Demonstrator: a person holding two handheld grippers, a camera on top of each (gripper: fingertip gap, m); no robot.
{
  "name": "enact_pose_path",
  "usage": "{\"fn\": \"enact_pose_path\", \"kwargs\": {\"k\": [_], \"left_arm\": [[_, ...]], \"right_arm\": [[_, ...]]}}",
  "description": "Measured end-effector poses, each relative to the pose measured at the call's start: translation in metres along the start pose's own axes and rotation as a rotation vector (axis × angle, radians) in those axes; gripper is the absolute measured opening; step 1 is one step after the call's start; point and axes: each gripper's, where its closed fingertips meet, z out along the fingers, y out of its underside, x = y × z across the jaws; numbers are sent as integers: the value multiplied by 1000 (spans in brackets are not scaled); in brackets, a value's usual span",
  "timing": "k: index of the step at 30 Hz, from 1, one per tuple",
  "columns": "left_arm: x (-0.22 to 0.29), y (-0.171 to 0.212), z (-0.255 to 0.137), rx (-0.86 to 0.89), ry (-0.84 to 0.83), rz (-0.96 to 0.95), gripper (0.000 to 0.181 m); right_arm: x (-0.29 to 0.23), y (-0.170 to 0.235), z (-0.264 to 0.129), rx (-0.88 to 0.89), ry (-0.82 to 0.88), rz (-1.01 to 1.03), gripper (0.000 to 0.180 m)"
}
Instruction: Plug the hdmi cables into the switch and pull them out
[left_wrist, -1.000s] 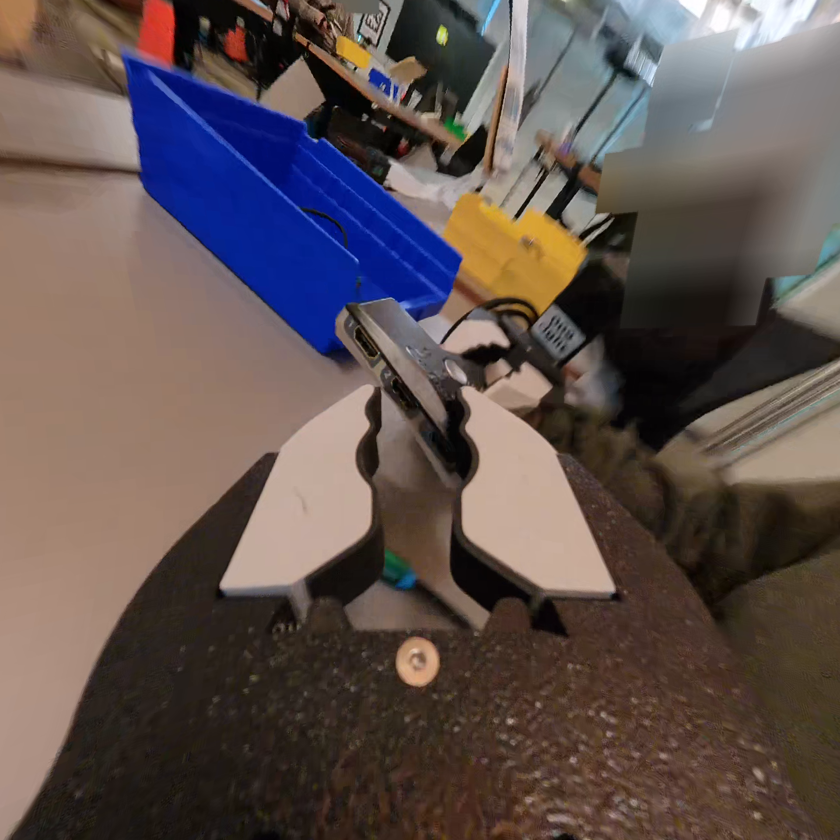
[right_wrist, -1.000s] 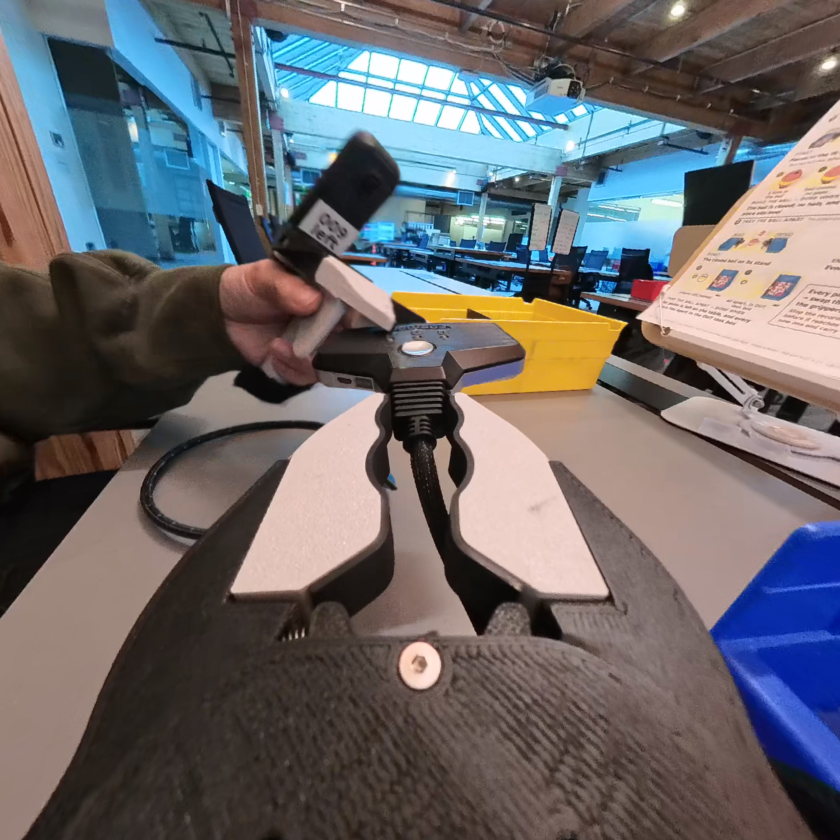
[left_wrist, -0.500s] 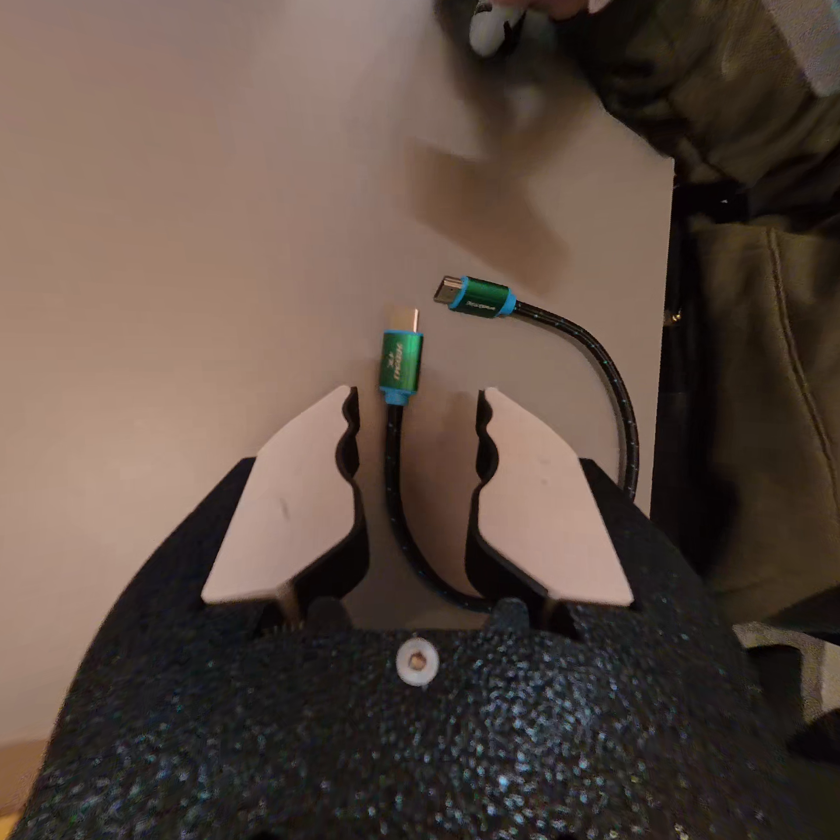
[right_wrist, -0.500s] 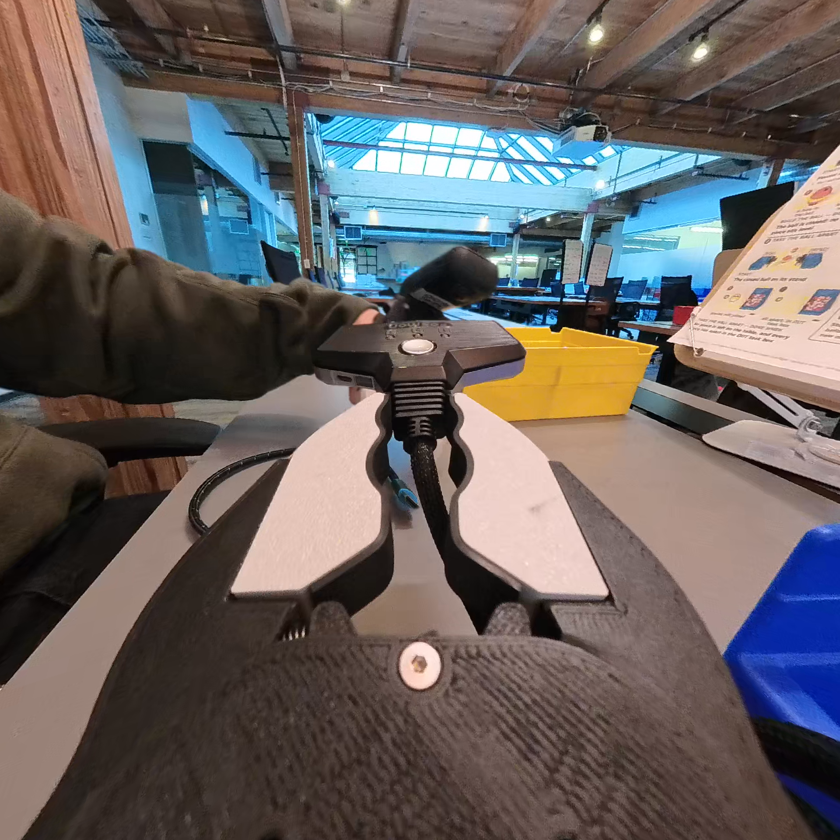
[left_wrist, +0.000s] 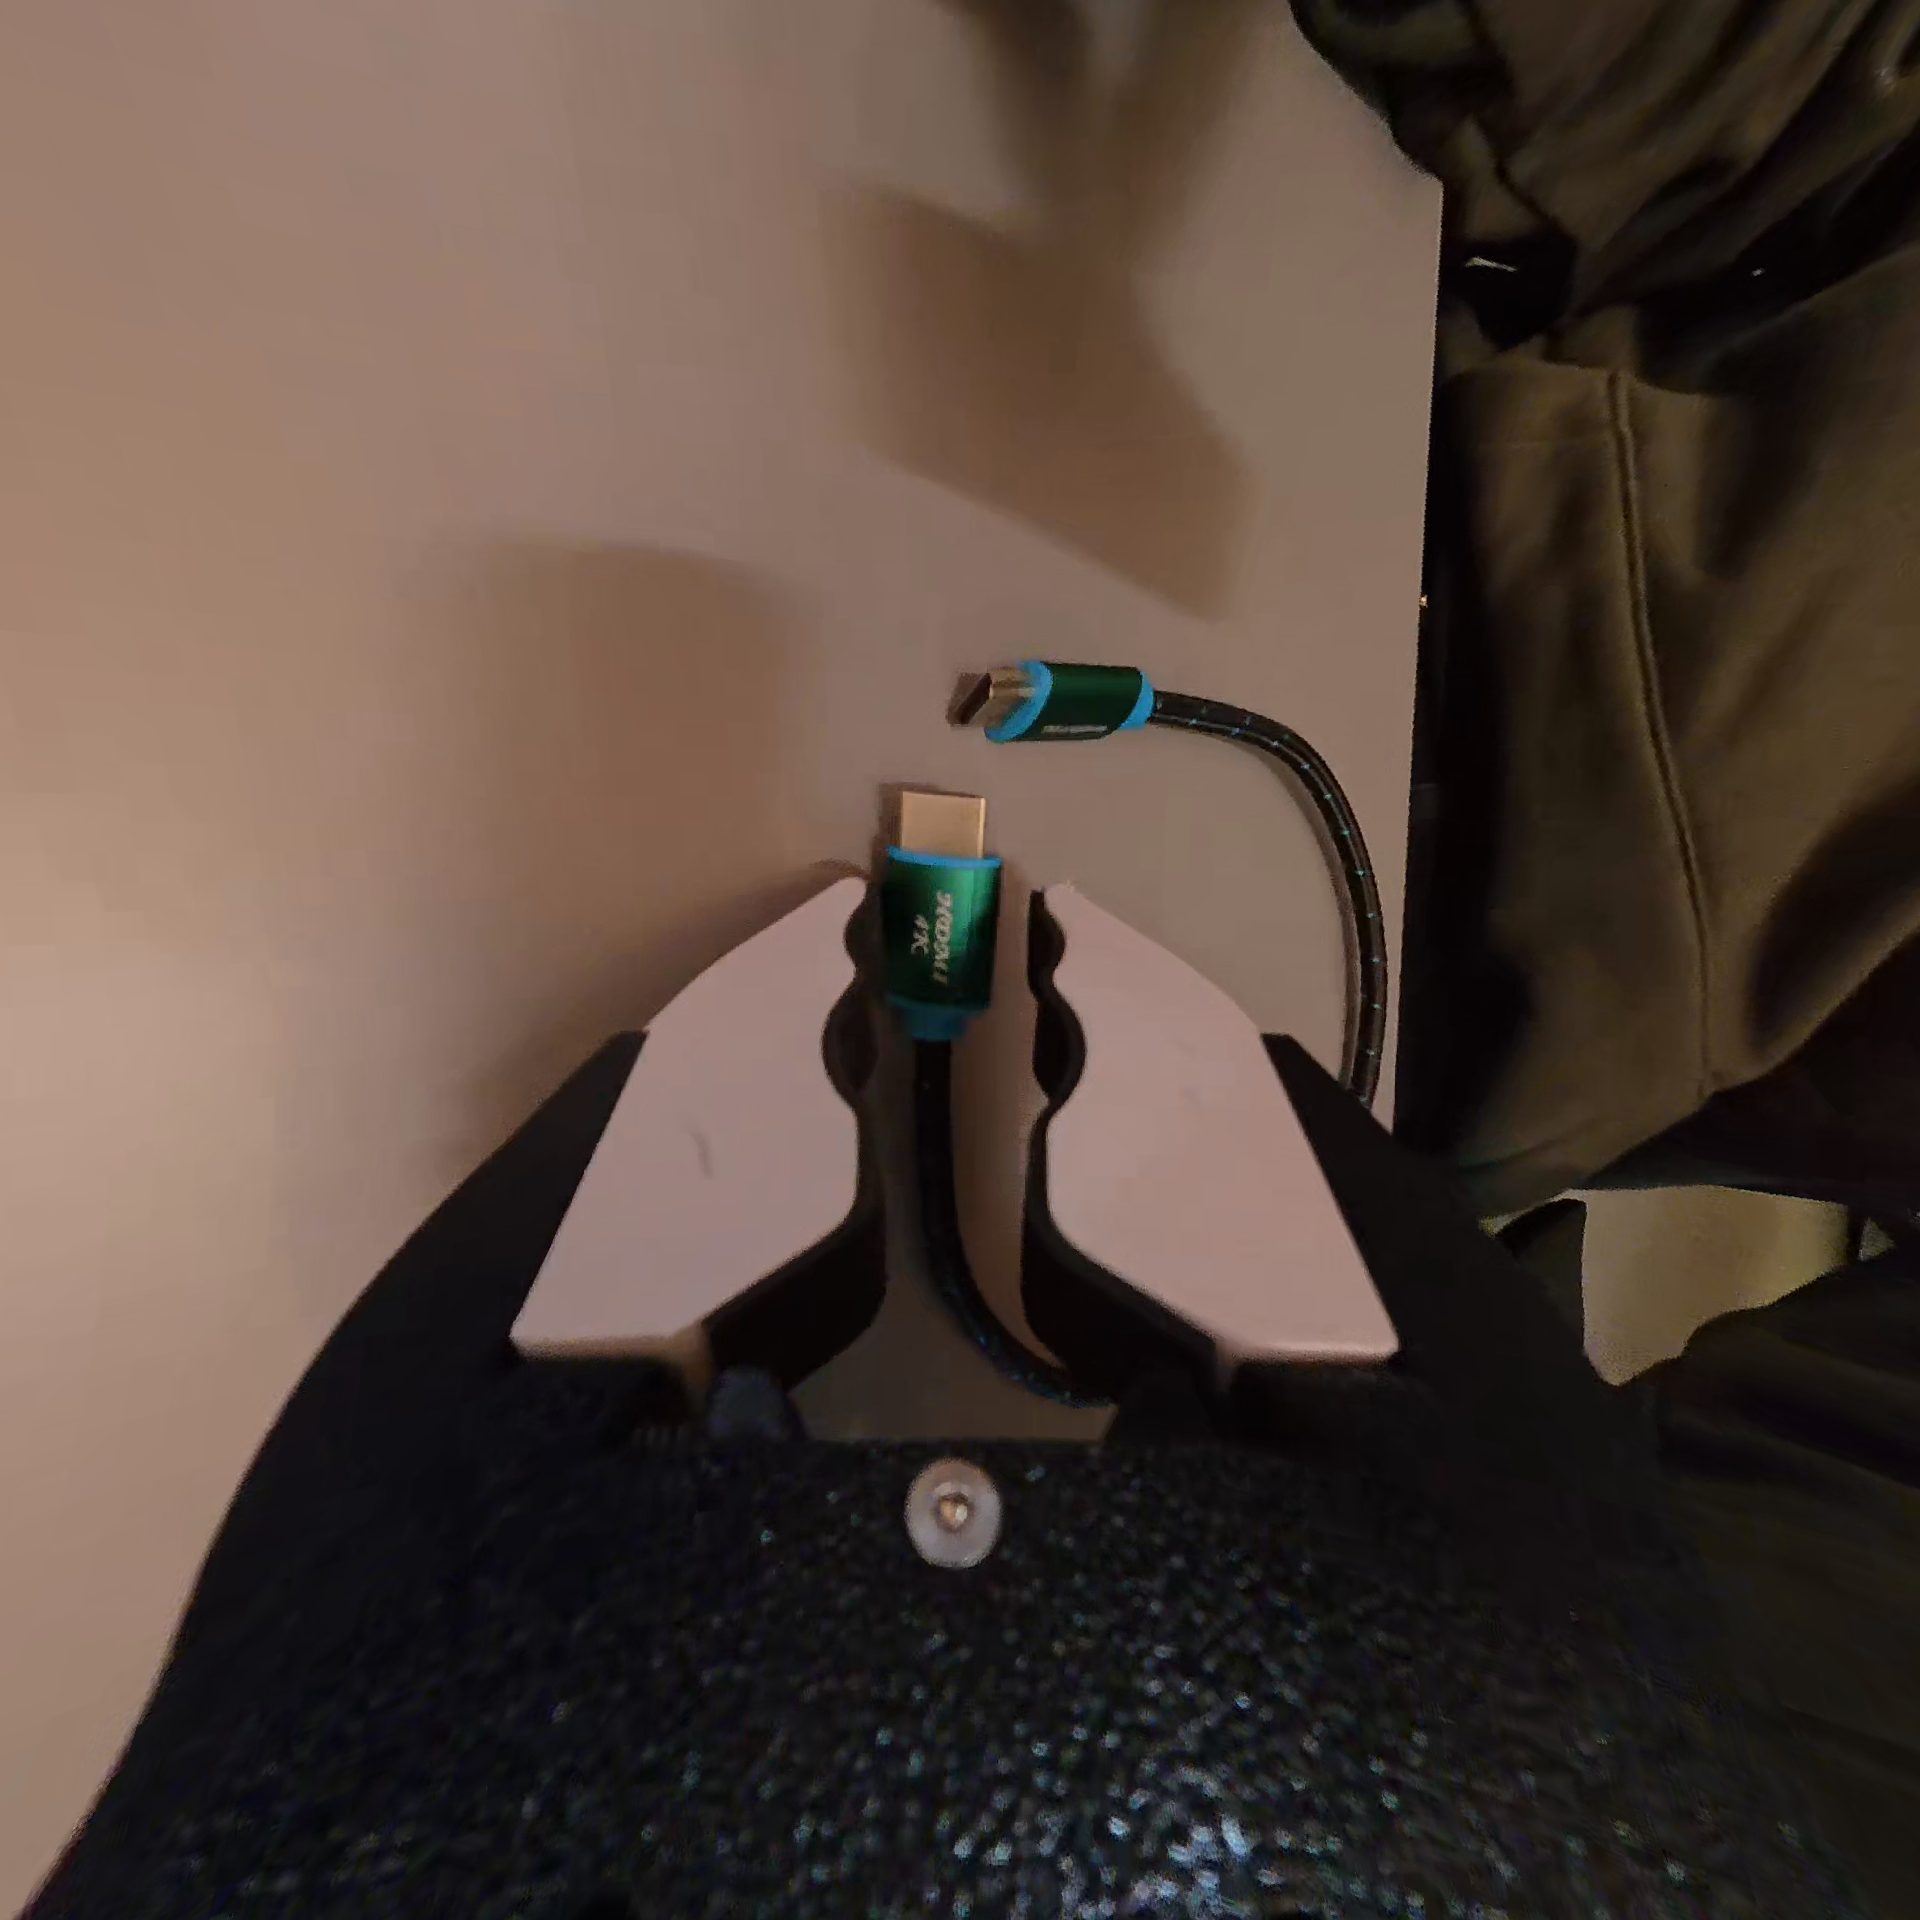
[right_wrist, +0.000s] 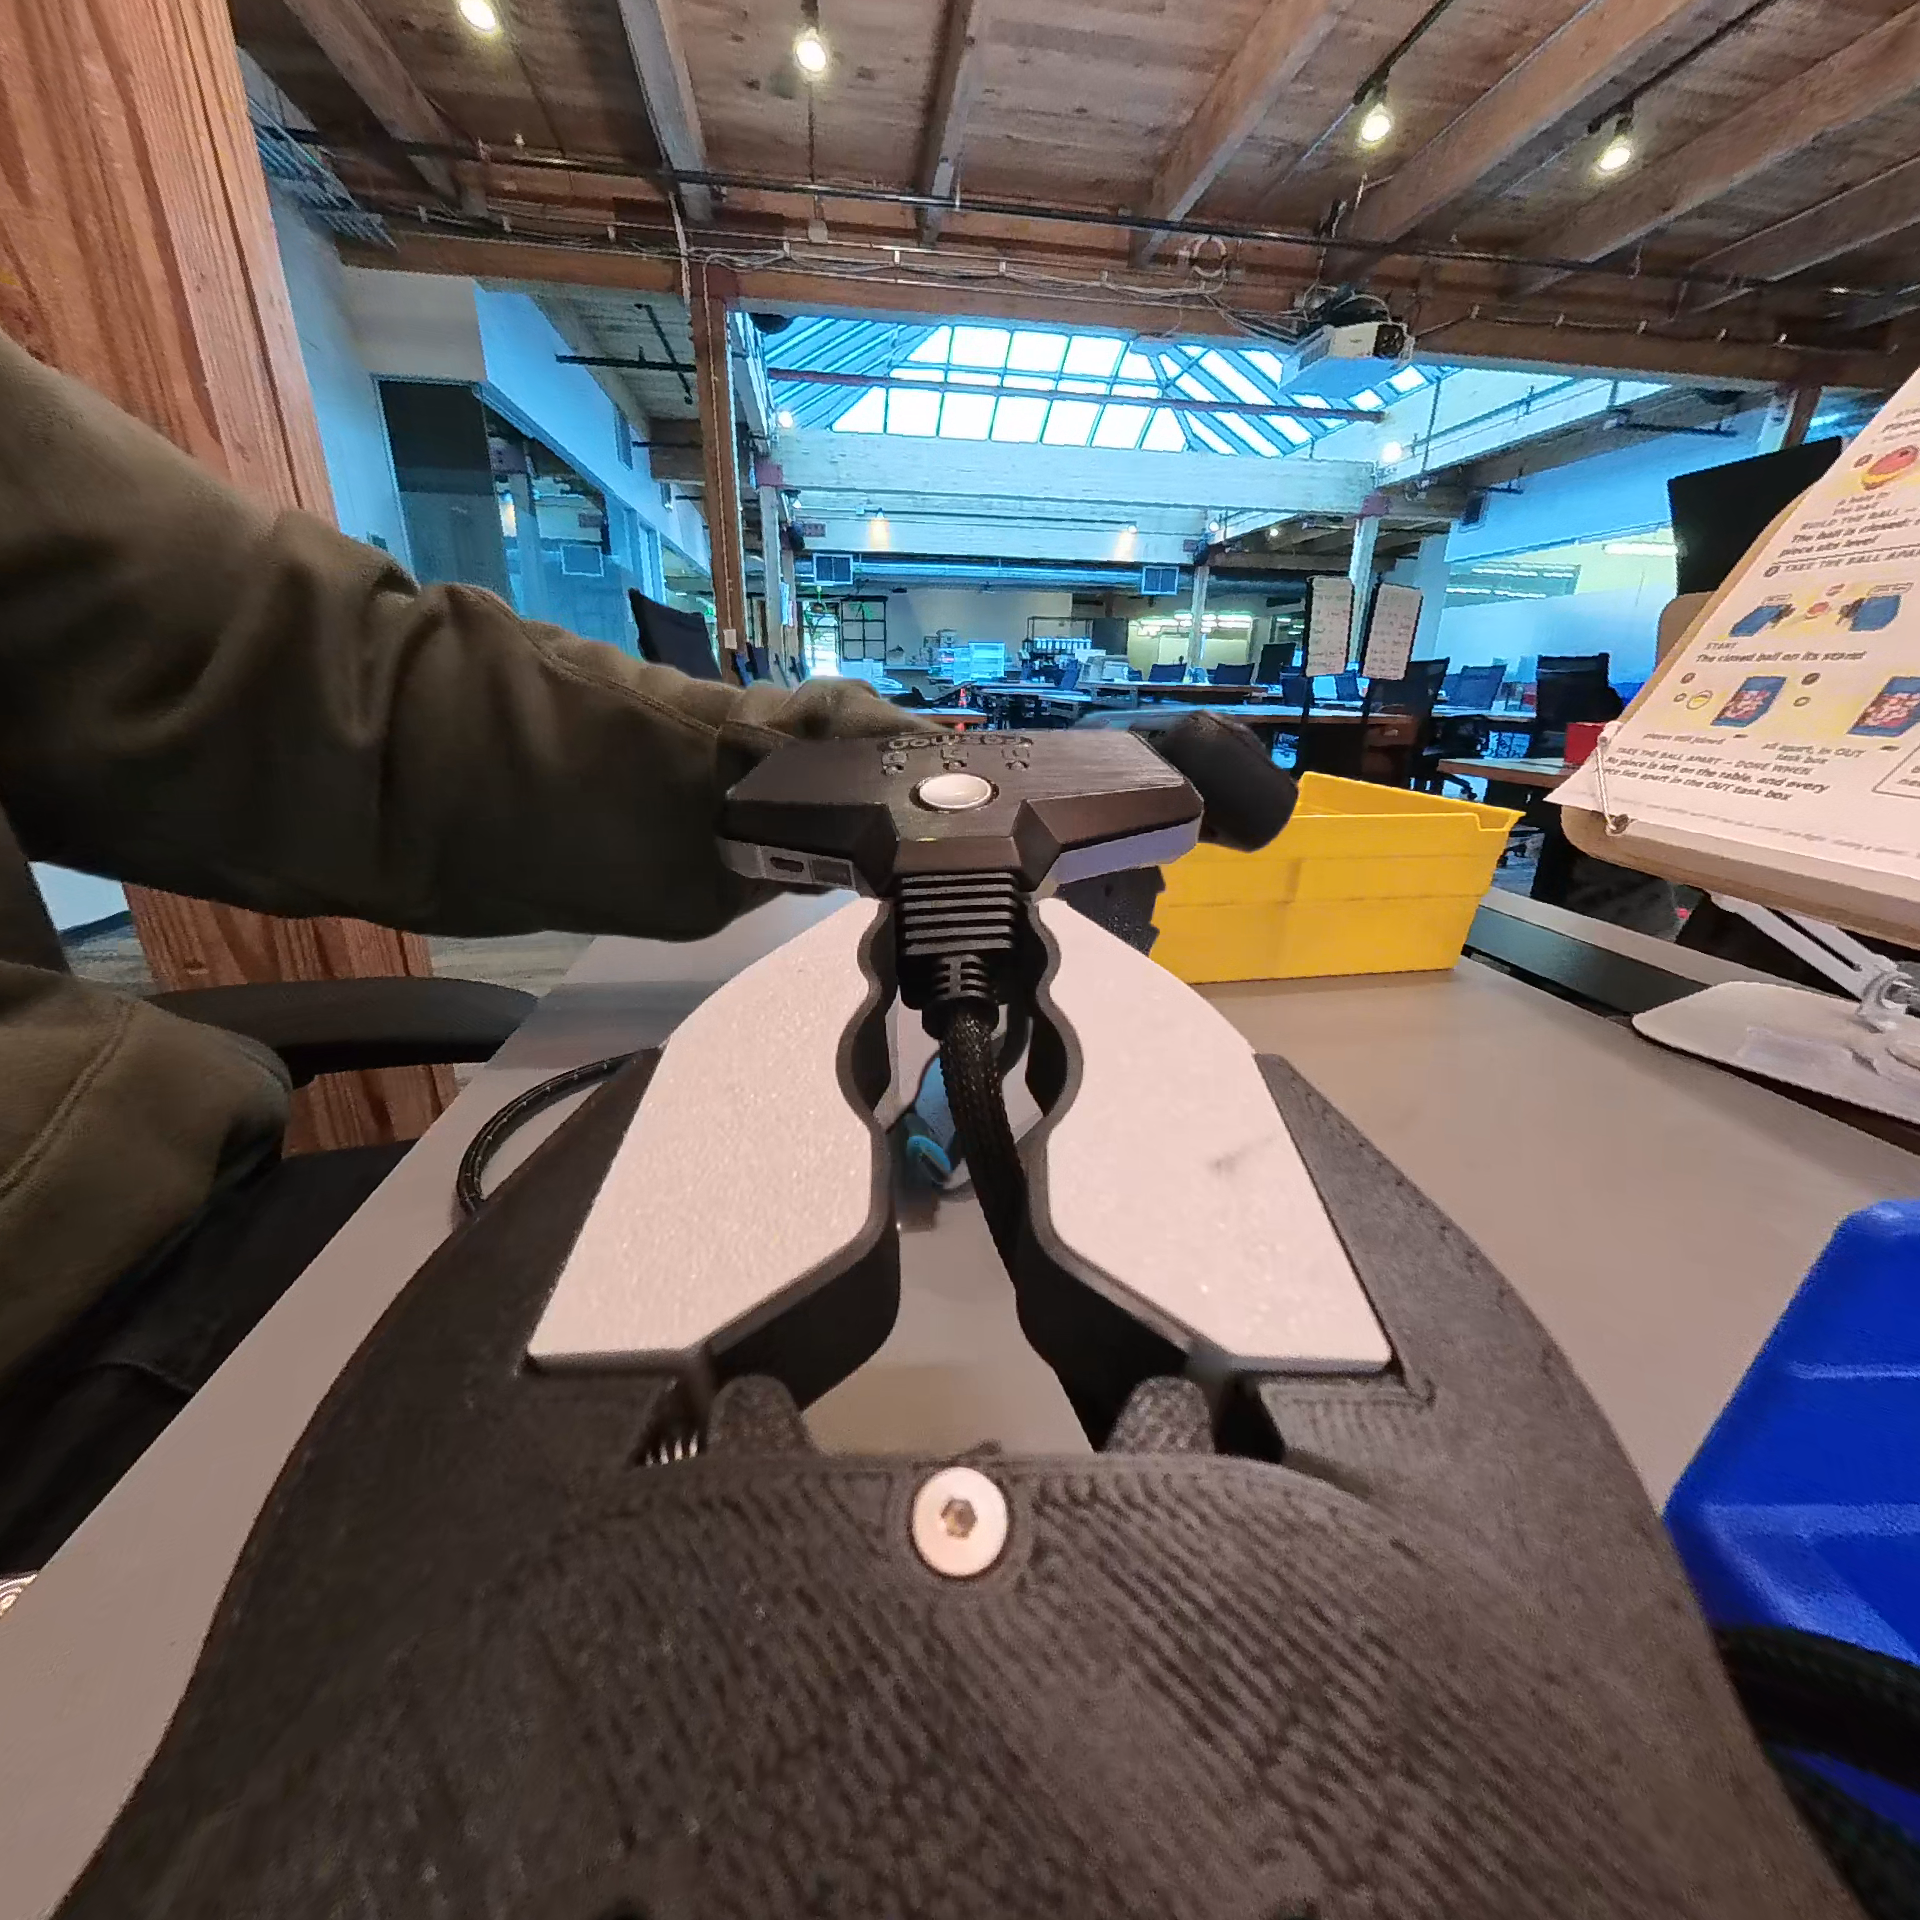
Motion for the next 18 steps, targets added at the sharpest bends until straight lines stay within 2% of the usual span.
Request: {"fn": "enact_pose_path", "kwargs": {"k": [1, 6, 11, 15, 18], "left_arm": [[0, 0, 2, 2, 0, 5, 21], [-1, 0, 3, 50, -76, 151, 20], [-4, -2, -14, 13, -419, 224, 19], [21, -14, -51, -1, -717, 229, 19], [46, -21, -75, -25, -862, 221, 19]], "right_arm": [[0, 0, 0, 0, -2, 1, 22], [0, 0, 0, 0, -9, 8, 22], [2, 0, 0, 4, 4, 13, 22], [2, 2, 2, -16, 10, 7, 22], [0, 7, 6, -54, 5, -9, 22]]}}
